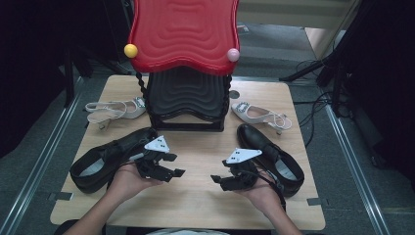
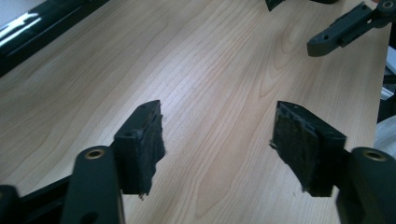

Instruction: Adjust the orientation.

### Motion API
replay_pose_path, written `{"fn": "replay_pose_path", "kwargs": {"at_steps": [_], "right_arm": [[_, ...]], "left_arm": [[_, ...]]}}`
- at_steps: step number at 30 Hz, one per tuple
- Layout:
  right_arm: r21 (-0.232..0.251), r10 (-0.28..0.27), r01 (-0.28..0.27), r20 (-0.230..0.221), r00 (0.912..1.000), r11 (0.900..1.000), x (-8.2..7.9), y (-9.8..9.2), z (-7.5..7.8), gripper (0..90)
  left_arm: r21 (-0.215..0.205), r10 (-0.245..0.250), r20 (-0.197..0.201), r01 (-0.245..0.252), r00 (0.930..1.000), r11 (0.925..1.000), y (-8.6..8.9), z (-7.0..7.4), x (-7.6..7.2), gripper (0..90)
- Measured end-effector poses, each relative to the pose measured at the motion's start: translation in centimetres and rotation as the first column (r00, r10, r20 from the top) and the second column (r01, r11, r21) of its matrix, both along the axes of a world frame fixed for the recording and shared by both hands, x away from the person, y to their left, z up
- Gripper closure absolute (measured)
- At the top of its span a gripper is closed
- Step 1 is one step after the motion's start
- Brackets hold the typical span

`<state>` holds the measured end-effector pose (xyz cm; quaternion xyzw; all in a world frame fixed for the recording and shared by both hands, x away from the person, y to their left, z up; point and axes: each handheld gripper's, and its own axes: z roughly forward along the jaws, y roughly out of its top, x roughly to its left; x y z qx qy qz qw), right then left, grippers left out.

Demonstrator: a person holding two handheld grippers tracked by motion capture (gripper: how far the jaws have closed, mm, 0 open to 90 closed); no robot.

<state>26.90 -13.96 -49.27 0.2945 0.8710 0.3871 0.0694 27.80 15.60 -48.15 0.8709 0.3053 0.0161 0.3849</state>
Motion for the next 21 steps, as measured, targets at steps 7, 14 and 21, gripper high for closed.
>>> {"fn": "replay_pose_path", "kwargs": {"at_steps": [7, 14, 21], "right_arm": [[0.038, -0.009, 0.009, 0.018, 0.9998, 0.999, -0.15, -0.24, 0.72, 55.0], [0.025, 0.016, -0.014, -0.066, 0.9977, 1.0, 0.55, -0.44, 0.49, 47.5], [0.05, 0.026, -0.021, -0.102, 0.9945, 0.999, 0.62, -0.27, 0.71, 26.6]], "left_arm": [[-0.026, -0.01, 0.0, 0.01, 1.0, 0.9996, 0.26, 0.46, 0.02, 39.0], [-0.041, -0.002, 0.042, 0.003, 0.9991, 0.9991, 0.56, 0.56, -0.12, 40.7], [-0.042, 0.0, 0.012, 0.0, 0.9999, 0.9991, 0.96, 0.58, 0.13, 38.6]]}}
